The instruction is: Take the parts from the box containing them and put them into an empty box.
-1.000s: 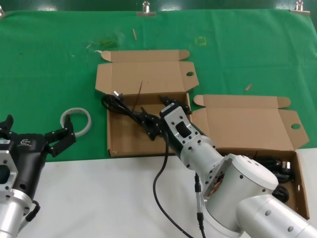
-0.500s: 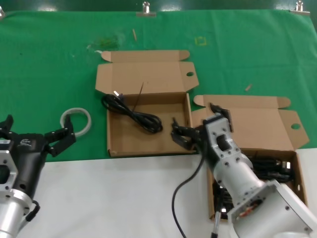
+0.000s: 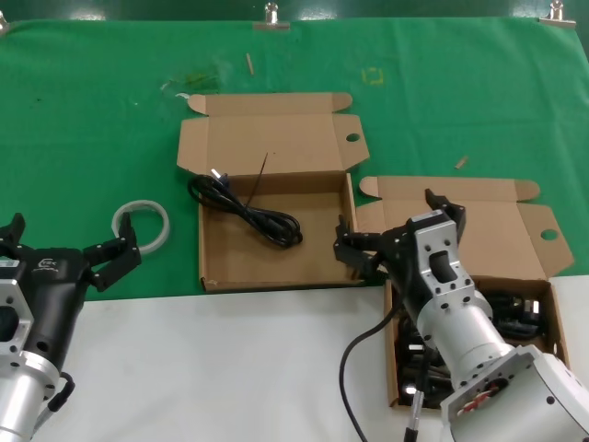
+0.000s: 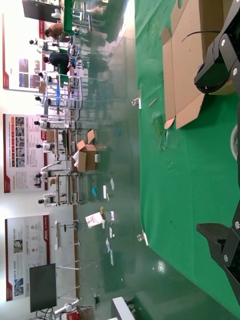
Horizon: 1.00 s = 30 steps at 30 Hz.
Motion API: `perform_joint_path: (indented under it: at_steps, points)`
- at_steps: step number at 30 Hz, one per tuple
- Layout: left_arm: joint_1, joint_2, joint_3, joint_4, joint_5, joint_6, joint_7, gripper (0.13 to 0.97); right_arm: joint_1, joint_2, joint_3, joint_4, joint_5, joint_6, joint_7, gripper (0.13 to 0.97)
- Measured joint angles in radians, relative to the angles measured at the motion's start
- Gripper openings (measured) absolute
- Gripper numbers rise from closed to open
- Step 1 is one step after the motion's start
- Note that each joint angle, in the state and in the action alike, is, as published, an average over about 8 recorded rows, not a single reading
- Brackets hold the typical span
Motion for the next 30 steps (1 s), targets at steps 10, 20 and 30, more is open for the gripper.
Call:
perform_joint_path:
  at_steps: [10, 20, 30]
  points:
    - [0.0, 0.0, 0.0, 0.0, 0.0, 0.0, 0.0, 0.965, -0.032, 0.0, 0.054, 0.012, -0.124, -0.05, 0.145, 0.933]
    - [0.0, 0.0, 0.0, 0.0, 0.0, 0.0, 0.0, 0.965, -0.065, 0.0, 0.11, 0.024, -0.251, -0.101, 0.296, 0.966]
    - [0.0, 0.0, 0.0, 0.0, 0.0, 0.0, 0.0, 0.965, -0.099, 0.0, 0.166, 0.037, -0.379, -0.153, 0.446, 0.966]
